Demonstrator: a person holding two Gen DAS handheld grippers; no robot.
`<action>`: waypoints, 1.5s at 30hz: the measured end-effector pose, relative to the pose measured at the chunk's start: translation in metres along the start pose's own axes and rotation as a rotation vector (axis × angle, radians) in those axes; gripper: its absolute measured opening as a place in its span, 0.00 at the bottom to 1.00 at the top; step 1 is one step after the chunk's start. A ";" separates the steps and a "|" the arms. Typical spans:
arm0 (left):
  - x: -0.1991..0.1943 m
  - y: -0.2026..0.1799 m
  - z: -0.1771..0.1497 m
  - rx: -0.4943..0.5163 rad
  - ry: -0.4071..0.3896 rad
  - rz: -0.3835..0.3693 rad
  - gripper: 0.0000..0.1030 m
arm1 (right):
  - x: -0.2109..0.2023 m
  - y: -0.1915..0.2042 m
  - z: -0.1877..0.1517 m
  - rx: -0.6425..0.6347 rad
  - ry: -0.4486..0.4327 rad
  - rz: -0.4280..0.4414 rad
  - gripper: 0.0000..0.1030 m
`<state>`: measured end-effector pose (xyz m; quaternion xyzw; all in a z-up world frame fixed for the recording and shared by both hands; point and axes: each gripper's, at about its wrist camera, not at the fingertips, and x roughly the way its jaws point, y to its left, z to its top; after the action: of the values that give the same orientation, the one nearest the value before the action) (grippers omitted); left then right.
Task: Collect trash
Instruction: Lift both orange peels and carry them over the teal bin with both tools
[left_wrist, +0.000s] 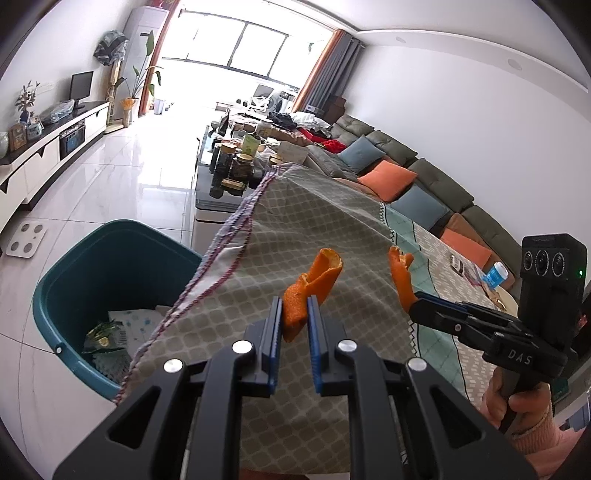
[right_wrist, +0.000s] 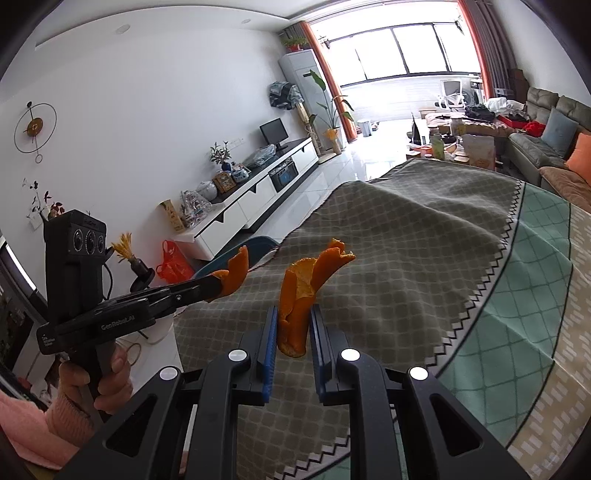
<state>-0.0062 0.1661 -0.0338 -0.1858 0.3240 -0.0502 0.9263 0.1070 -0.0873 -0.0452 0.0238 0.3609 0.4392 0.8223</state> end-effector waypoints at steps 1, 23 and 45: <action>-0.001 0.002 0.000 -0.002 -0.002 0.004 0.14 | 0.002 0.001 0.001 -0.004 0.001 0.003 0.17; -0.018 0.021 0.005 -0.016 -0.031 0.056 0.14 | 0.015 0.021 0.006 -0.053 0.018 0.050 0.17; -0.030 0.036 0.011 -0.028 -0.062 0.108 0.14 | 0.032 0.039 0.015 -0.098 0.037 0.092 0.17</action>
<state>-0.0238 0.2094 -0.0218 -0.1825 0.3054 0.0099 0.9345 0.1001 -0.0353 -0.0389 -0.0080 0.3526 0.4939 0.7948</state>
